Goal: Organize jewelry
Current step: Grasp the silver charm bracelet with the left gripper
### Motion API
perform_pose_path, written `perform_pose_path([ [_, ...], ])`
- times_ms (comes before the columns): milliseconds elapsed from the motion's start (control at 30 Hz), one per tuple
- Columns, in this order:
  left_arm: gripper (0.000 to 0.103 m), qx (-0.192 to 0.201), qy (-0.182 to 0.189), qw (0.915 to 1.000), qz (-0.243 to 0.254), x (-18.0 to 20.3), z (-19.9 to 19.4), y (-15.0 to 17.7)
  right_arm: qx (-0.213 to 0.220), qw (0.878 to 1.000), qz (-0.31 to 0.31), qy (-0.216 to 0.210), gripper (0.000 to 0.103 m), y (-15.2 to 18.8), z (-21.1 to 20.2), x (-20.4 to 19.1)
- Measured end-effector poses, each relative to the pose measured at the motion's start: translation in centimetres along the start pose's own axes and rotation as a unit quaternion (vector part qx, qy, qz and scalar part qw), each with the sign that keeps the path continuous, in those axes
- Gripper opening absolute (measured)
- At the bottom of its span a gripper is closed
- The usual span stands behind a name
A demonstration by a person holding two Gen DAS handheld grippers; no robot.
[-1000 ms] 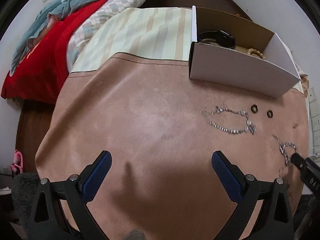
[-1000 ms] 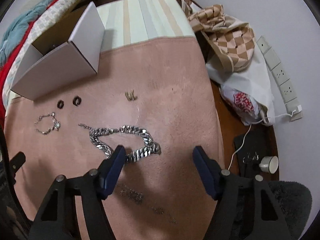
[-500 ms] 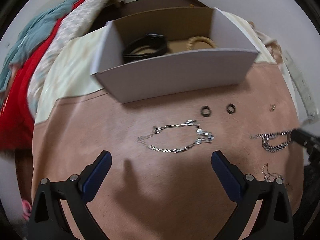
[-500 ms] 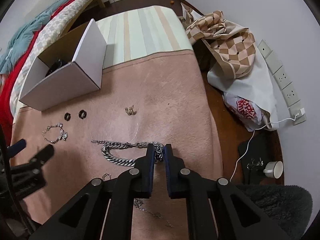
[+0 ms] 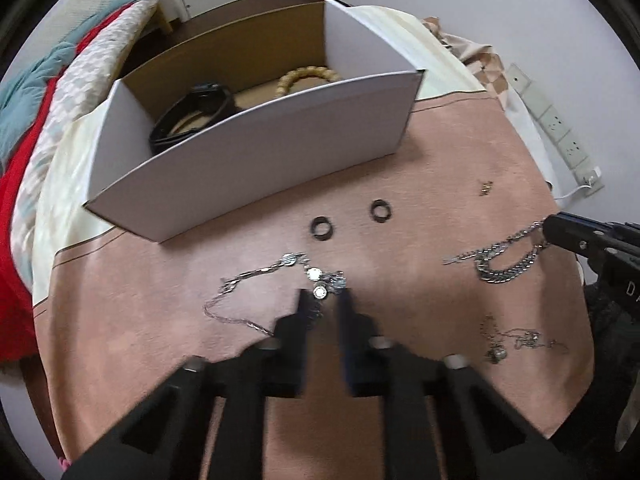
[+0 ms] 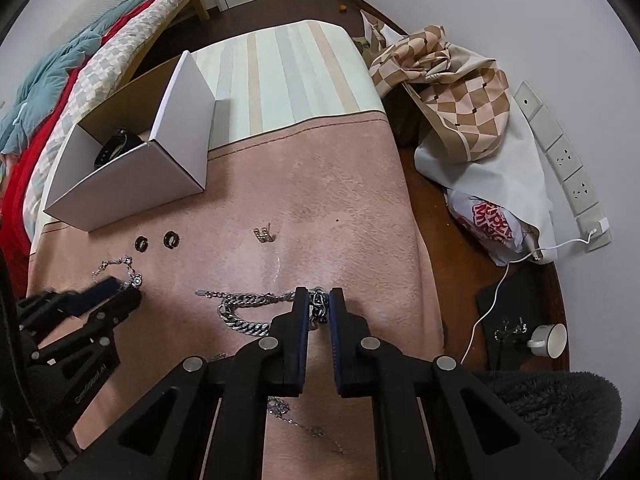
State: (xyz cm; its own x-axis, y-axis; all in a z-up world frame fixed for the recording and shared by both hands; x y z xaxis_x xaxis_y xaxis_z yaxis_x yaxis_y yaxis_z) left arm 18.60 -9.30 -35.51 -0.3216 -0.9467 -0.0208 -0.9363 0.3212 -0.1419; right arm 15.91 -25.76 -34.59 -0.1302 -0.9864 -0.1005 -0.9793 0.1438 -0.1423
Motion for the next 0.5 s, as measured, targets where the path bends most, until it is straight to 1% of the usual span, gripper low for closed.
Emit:
perform_pose_path([
  [100,0.002,0.005,0.005,1.0,-0.007,0.0,-0.3,0.1,0.002,1.0,0.003,-0.016,0.01,0.2,-0.6,-0.2],
  [200,0.0,0.011,0.031,0.999,-0.03,-0.7,-1.2,0.4,0.006,0.999,0.008,-0.041,0.01,0.4,-1.5,-0.5],
  [233,0.0,0.015,0.043,0.9981,-0.041,-1.0,-1.8,0.5,0.009,0.998,0.008,-0.054,0.01,0.5,-2.2,-0.7],
  [400,0.0,0.043,0.092,0.9914,-0.082,-2.2,-5.2,1.1,0.029,0.996,0.0,-0.081,0.01,0.5,-4.8,-1.7],
  [500,0.0,0.058,0.109,0.9876,-0.097,-3.2,-7.0,1.2,0.041,0.995,-0.01,-0.093,0.01,0.4,-6.5,-2.8],
])
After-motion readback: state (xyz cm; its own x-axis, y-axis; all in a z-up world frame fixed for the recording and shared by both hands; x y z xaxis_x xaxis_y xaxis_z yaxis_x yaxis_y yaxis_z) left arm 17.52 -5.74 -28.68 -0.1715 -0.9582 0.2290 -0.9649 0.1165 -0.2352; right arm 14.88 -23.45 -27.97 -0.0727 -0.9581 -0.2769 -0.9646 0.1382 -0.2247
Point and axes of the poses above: each gripper's, at about its wrist camera, not at the fingertips, and z roughly the way its jaws point, x to its right, y to its underside, the point moved 9 cm from there along z, roughly the way its jaws point, and after that the axes turned 10 degrees about -x, right-handed, at the moved point
